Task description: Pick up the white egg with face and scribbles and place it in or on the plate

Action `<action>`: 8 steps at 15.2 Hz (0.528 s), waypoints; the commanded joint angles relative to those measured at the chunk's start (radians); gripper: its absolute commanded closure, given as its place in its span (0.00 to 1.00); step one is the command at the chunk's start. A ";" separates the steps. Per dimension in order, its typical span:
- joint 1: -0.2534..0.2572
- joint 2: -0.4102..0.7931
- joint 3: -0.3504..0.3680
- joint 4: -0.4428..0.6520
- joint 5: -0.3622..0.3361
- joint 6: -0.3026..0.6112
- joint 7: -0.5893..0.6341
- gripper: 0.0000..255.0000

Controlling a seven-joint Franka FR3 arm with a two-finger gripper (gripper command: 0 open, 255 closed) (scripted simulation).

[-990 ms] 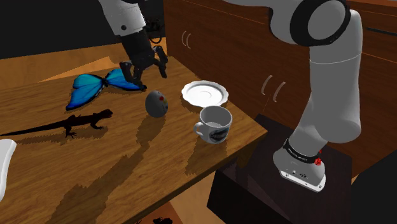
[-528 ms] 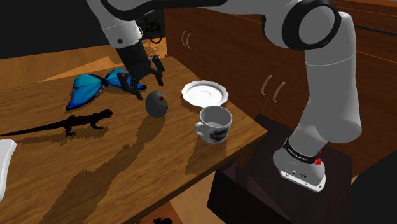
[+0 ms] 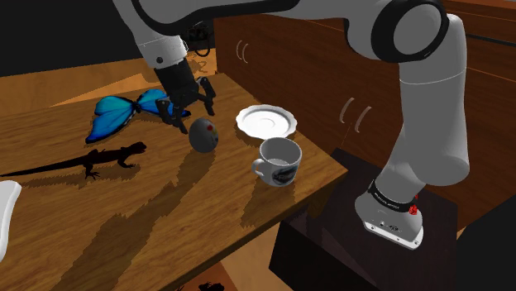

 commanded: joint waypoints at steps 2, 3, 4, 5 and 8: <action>0.000 0.000 0.000 0.000 0.000 0.000 0.000 1.00; 0.000 0.000 0.000 0.000 0.000 0.000 0.000 1.00; 0.000 0.000 0.000 0.000 0.000 0.000 0.000 1.00; 0.000 0.000 0.000 0.000 0.000 0.000 0.000 1.00; 0.000 0.000 0.000 0.001 0.000 -0.001 0.000 1.00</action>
